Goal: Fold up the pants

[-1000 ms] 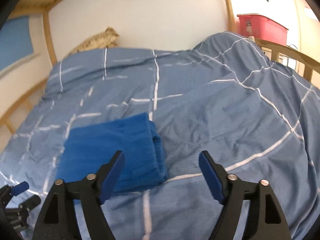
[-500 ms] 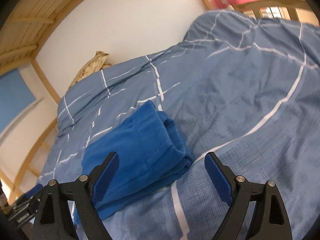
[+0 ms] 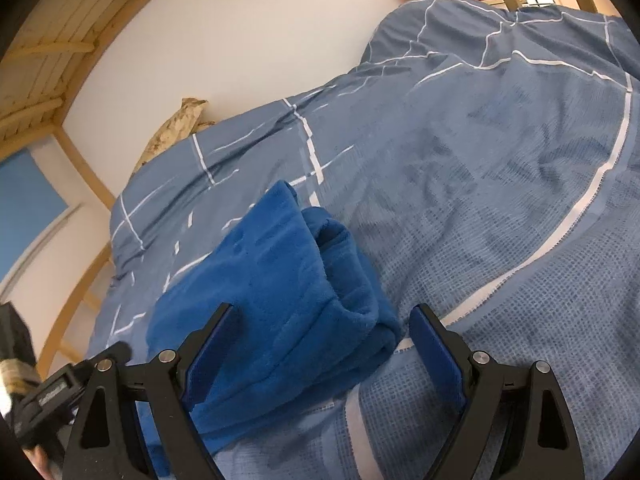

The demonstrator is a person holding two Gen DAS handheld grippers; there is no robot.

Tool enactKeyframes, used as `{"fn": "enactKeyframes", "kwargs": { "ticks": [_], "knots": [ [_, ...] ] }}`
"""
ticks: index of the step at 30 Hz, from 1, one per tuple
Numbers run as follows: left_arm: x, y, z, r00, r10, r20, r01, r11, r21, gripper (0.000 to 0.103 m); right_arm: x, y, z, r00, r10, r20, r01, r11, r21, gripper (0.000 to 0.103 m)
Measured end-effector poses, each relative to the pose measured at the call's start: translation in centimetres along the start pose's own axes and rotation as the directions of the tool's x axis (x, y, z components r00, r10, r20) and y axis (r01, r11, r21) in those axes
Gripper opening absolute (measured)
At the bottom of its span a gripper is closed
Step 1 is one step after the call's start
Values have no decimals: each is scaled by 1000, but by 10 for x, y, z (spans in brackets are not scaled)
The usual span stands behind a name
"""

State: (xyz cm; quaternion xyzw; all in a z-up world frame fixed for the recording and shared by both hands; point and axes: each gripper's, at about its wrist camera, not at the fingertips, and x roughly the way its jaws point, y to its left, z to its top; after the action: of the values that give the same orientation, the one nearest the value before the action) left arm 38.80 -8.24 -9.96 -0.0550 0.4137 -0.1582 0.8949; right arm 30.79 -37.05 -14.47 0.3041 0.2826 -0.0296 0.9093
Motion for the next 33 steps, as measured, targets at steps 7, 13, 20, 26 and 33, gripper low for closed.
{"fn": "enactKeyframes", "kwargs": {
  "ticks": [7, 13, 20, 26, 33],
  "knots": [
    [33, 3, -2, 996, -56, -66, 53, 998, -41, 76, 7, -4, -2, 1000, -9, -17, 9, 1000, -2, 88],
    [41, 5, -4, 987, -127, -97, 120, 990, -71, 58, 11, -2, -2, 999, -15, -29, 15, 1000, -16, 88],
    [34, -2, 3, 984, -145, -99, 138, 988, -73, 29, 12, 3, 0, 999, 2, -49, -4, 999, -43, 54],
    [3, -8, 13, 990, -138, -38, 136, 989, -54, 23, -5, 24, 6, 999, -25, -39, 19, 990, -140, 35],
    [-57, 8, 23, 994, -101, 40, 102, 995, -13, 23, -47, 71, 9, 1000, 1, 3, 0, 977, -211, 33]
  ]
}}
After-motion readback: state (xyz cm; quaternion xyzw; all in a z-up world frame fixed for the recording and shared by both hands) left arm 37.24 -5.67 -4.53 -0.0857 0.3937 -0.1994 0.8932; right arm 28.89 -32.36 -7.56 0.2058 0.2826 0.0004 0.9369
